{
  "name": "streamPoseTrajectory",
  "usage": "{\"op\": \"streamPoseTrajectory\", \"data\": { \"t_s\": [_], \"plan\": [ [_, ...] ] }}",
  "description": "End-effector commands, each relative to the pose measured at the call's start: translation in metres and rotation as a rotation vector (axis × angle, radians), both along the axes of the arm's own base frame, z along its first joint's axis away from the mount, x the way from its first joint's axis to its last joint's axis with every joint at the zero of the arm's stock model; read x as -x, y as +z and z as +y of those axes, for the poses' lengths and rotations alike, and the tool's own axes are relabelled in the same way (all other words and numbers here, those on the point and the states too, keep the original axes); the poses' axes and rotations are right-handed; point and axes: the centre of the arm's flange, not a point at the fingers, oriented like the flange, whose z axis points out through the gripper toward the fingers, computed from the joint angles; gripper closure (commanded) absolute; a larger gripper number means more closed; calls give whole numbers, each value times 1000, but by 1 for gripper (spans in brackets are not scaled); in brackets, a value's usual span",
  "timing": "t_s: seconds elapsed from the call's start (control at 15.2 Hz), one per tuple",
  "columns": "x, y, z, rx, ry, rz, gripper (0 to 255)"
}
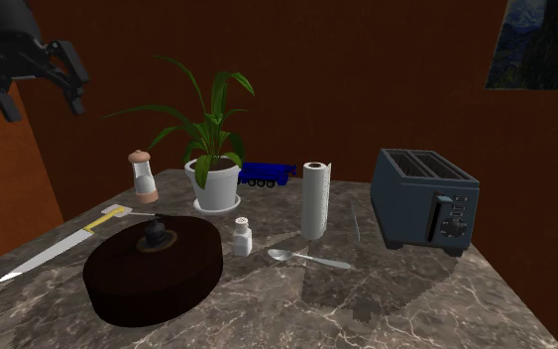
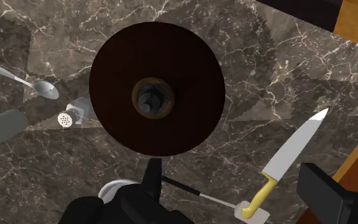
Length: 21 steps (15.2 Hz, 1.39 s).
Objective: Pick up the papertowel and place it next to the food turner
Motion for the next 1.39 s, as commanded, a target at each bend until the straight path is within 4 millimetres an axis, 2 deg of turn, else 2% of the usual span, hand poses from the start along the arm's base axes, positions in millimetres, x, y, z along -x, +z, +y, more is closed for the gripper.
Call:
{"op": "streamPoseTrajectory", "data": {
  "t_s": [0.0, 1.32],
  "plan": [
    [0, 0, 0, 0, 0, 0, 0],
    [-82, -64, -244, -41, -140, -54, 0]
  ]
}}
